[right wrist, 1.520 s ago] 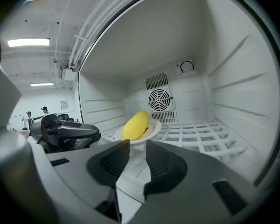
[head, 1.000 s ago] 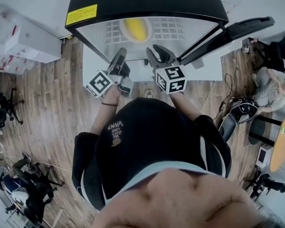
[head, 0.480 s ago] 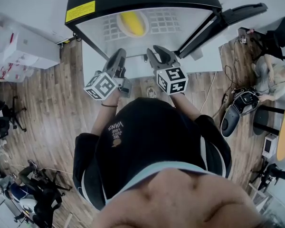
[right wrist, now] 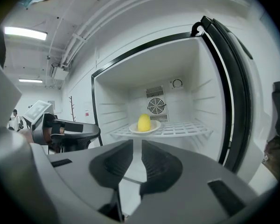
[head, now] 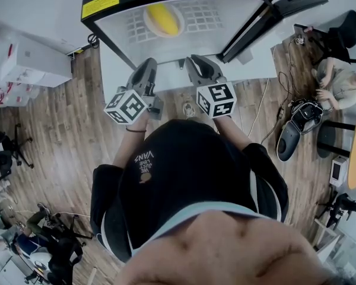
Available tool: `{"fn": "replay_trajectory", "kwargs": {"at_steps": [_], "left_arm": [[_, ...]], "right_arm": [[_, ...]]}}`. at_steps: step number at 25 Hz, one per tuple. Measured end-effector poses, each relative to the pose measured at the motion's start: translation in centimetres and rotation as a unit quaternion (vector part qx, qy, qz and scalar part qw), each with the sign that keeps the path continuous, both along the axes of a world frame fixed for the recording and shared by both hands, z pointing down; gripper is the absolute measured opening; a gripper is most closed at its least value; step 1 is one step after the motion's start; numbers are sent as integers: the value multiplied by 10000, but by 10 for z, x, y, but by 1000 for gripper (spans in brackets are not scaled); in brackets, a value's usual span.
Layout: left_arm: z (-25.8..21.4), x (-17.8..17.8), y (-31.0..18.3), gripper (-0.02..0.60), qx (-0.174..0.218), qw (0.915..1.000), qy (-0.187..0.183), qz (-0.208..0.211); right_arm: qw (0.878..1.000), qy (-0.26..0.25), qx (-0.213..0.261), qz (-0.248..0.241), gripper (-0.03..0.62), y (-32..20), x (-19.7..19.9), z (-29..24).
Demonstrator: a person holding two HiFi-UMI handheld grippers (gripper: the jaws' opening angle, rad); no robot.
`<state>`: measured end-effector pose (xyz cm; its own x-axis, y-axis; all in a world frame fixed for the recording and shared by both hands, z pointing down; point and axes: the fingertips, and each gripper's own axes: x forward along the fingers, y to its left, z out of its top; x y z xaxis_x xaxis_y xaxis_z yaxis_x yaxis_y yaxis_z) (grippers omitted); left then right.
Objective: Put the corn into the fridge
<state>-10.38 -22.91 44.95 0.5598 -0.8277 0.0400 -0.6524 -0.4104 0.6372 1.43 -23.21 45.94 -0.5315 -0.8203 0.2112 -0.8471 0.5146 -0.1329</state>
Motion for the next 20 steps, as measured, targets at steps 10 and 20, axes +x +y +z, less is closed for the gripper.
{"fn": "replay_trajectory", "kwargs": {"at_steps": [10, 20], "left_arm": [[-1, -1, 16, 29, 98, 9996, -223, 132], [-4, 2, 31, 29, 244, 9981, -462, 327]], "right_arm": [[9999, -14, 82, 104, 40, 19, -3, -6], [9997, 73, 111, 201, 24, 37, -2, -6]]}}
